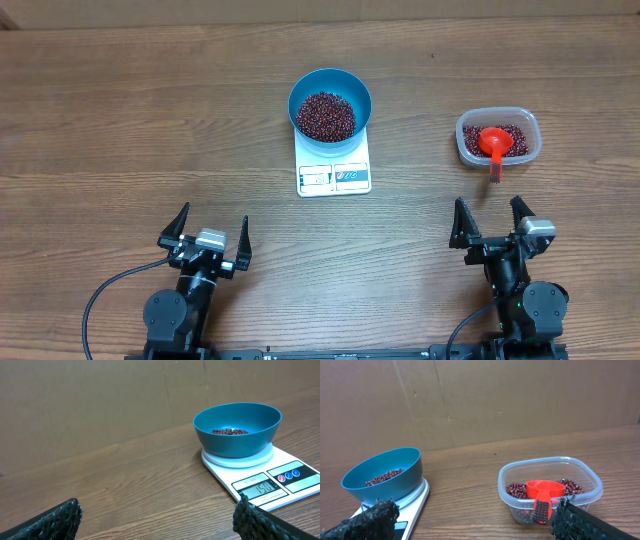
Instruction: Scoop item into bowl and weigh 150g on scale
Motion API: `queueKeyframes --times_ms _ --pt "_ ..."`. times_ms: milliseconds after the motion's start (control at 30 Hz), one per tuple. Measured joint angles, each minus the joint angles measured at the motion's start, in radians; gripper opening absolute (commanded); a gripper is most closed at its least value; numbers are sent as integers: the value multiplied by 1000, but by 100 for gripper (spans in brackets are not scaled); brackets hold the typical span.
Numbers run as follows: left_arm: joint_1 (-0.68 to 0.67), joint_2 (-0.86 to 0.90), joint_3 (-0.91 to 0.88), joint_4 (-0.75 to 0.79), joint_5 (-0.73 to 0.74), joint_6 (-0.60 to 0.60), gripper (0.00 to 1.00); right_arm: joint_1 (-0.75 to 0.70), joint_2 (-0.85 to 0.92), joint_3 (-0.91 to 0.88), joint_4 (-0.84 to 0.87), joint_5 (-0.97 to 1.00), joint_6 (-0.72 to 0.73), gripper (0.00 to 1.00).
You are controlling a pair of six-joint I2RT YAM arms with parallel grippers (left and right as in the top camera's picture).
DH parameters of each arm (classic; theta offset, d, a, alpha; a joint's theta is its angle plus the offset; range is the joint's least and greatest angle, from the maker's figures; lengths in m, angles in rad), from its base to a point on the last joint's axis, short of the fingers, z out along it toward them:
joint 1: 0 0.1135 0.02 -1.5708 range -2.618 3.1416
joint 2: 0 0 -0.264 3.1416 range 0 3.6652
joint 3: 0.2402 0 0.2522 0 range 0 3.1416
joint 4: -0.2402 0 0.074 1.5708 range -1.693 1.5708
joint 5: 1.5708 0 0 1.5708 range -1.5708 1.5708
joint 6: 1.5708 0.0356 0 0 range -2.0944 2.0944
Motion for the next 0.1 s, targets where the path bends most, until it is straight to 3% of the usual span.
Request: queueKeyframes --times_ms 100 --pt "0 0 0 0 0 0 99 0 0 0 0 0 0 100"
